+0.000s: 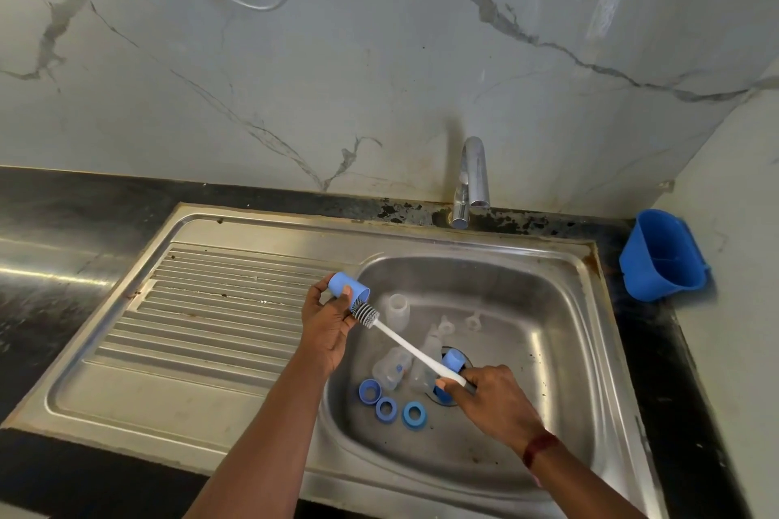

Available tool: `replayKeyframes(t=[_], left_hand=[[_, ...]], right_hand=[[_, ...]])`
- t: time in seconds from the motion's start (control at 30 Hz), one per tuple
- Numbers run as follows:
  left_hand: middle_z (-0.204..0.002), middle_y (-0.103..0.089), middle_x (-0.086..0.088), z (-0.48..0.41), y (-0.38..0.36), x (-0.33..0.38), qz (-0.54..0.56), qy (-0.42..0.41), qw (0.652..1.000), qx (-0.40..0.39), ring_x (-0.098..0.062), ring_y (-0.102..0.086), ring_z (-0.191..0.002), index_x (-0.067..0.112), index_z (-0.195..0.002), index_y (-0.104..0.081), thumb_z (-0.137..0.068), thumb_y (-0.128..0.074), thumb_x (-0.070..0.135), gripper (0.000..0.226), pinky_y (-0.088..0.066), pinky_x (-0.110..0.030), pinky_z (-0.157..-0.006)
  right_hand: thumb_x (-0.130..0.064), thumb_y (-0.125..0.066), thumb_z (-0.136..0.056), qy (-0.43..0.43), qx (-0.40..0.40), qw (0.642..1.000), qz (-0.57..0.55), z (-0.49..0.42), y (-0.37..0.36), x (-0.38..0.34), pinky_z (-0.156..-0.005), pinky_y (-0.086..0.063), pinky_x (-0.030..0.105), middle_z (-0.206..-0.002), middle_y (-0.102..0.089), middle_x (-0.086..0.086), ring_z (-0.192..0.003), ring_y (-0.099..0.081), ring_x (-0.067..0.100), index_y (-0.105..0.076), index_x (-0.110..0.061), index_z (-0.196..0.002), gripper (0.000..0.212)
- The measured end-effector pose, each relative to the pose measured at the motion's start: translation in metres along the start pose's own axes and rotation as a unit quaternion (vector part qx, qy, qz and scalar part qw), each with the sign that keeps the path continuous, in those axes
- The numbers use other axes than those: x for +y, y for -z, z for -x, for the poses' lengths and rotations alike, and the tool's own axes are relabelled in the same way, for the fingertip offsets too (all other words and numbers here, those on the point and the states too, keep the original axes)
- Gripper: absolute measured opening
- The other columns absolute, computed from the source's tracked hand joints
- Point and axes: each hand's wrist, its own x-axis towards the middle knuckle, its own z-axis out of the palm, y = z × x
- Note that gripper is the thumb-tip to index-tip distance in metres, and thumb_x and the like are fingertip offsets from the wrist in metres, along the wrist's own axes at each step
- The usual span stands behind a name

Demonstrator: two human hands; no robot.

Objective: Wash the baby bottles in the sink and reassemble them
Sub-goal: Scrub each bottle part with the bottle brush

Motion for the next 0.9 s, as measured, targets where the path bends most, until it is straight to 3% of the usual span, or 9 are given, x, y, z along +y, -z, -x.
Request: replayKeyframes(t=[0.17,0.37,0.47,0.63,0.77,0.9], left_hand=[[-0.109,-0.059,-0.019,0.002,-0.001,0.000,-0.018,-0.004,0.999,-0.029,-0.032,-0.065,-0.093,0.018,-0.102,-0.057,-0.092,-0.058,-0.007,0.027,-0.060,-0.039,-0.075],[-0.108,-0.061,-0.017,0.006,0.001,-0.003,-0.016,-0.005,0.999,-0.040,-0.031,-0.064,-0.096,0.018,-0.102,-0.059,-0.077,-0.072,0.002,0.032,-0.061,-0.036,-0.074],[-0.114,-0.060,-0.019,0.006,0.008,-0.006,-0.021,0.009,0.999,-0.031,-0.031,-0.066,-0.095,0.019,-0.105,-0.059,-0.079,-0.071,0.004,0.032,-0.061,-0.036,-0.074],[-0.108,-0.071,-0.016,0.007,0.017,-0.004,-0.004,0.042,0.998,-0.035,-0.029,-0.073,-0.089,0.018,-0.107,-0.058,-0.039,-0.100,0.034,0.081,-0.061,-0.039,-0.075],[-0.122,-0.066,-0.024,0.010,0.016,-0.001,-0.061,0.056,0.996,-0.043,-0.037,-0.068,-0.106,0.007,-0.122,-0.056,-0.082,-0.074,0.011,0.045,-0.061,-0.039,-0.080],[-0.116,-0.068,-0.021,0.012,0.018,-0.002,-0.155,0.032,0.985,-0.062,-0.035,-0.069,-0.104,0.004,-0.120,-0.061,-0.075,-0.078,-0.003,0.049,-0.061,-0.036,-0.078]], right_hand=[[-0.049,-0.067,-0.088,-0.013,0.032,0.998,-0.059,0.003,0.007,0.001,-0.044,-0.034,0.018,-0.042,-0.035,-0.006,-0.040,-0.034,0.009,-0.040,-0.024,-0.046,0.056],[-0.049,-0.068,-0.087,-0.045,0.021,0.996,-0.071,0.004,0.009,0.010,-0.045,-0.034,0.018,-0.042,-0.037,-0.006,-0.039,-0.035,0.009,-0.045,-0.019,-0.046,0.055],[-0.051,-0.068,-0.086,-0.047,-0.007,0.998,-0.032,0.006,0.009,0.010,-0.044,-0.032,0.018,-0.041,-0.036,-0.006,-0.039,-0.035,0.010,-0.043,-0.021,-0.046,0.056],[-0.051,-0.065,-0.088,-0.058,0.012,0.998,-0.026,0.009,0.025,0.017,-0.043,-0.031,0.018,-0.047,-0.040,-0.006,-0.041,-0.034,0.008,-0.044,-0.019,-0.050,0.054],[-0.055,-0.062,-0.088,-0.058,0.053,0.996,-0.039,0.011,0.036,0.022,-0.047,-0.035,0.023,-0.046,-0.037,-0.007,-0.043,-0.033,0.008,-0.037,-0.018,-0.051,0.058],[-0.066,-0.047,-0.089,-0.044,0.034,0.998,-0.031,0.007,0.032,0.022,-0.050,-0.035,0.026,-0.049,-0.037,-0.004,-0.046,-0.032,0.010,-0.041,-0.010,-0.056,0.066]])
